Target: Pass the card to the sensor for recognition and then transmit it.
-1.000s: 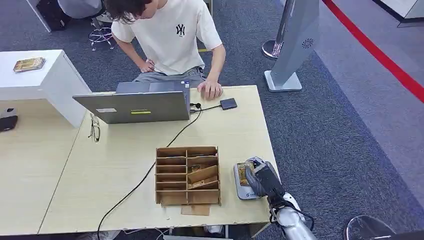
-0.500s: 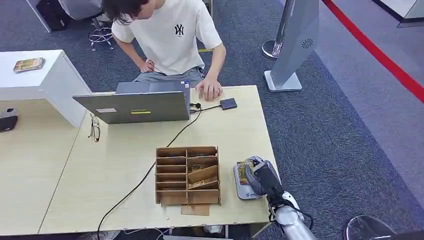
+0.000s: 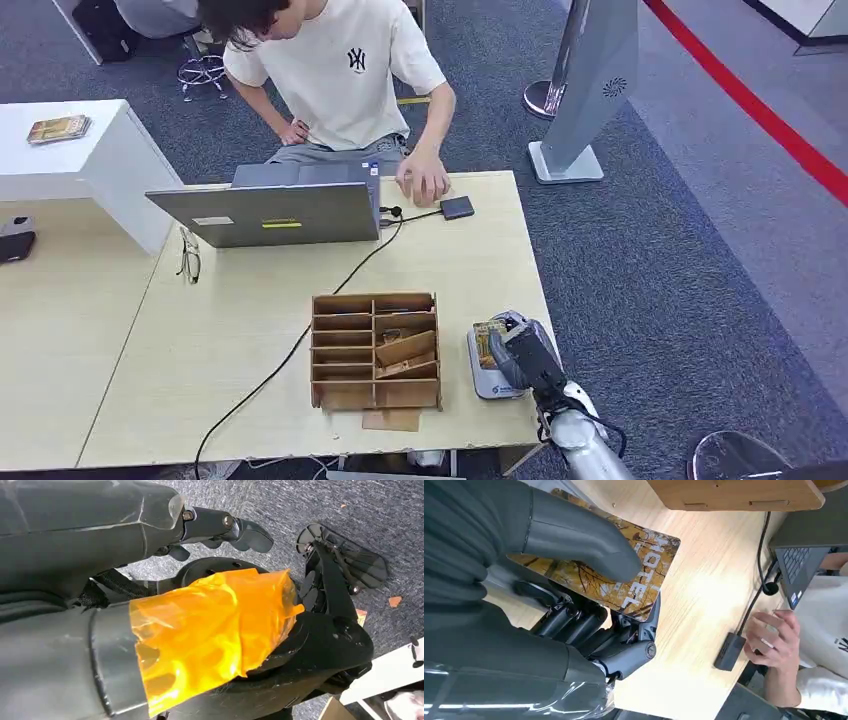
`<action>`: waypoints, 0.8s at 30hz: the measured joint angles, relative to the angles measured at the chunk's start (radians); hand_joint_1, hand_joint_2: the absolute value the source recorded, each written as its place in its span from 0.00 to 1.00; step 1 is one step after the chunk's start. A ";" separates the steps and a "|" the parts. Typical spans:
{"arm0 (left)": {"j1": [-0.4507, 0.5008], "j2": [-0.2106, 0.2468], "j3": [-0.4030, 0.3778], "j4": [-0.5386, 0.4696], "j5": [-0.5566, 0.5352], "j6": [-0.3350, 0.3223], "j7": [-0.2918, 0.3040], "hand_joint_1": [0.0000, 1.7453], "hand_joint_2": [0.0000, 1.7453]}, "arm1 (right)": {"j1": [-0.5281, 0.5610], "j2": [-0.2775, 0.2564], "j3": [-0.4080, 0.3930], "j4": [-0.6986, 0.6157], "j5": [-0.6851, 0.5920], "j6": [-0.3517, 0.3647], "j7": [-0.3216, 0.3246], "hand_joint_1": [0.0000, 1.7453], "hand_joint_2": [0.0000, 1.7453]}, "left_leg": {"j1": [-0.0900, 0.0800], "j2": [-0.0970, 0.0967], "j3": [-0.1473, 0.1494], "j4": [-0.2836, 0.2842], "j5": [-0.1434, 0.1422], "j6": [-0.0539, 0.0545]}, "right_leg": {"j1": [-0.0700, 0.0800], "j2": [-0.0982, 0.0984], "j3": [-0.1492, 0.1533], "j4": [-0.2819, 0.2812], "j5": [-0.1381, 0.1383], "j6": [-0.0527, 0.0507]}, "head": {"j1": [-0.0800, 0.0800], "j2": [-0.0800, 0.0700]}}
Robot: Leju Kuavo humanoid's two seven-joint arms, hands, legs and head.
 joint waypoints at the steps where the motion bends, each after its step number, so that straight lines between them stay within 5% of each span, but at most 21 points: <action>1: 0.000 0.000 0.000 0.000 0.000 0.000 0.000 0.00 0.00 | 0.000 0.000 0.000 0.000 0.000 0.000 0.000 1.00 1.00 | 0.000 0.000 0.000 0.000 0.000 0.000 | 0.000 0.000 0.000 0.000 0.000 0.000 | 0.000 0.000; 24: 0.004 0.000 -0.008 -0.009 0.005 0.010 0.001 0.00 0.00 | 0.000 0.005 -0.001 0.003 0.001 0.000 0.001 1.00 1.00 | 0.000 0.000 0.000 0.000 0.000 0.000 | 0.000 0.000 0.000 0.000 0.000 0.000 | 0.000 0.000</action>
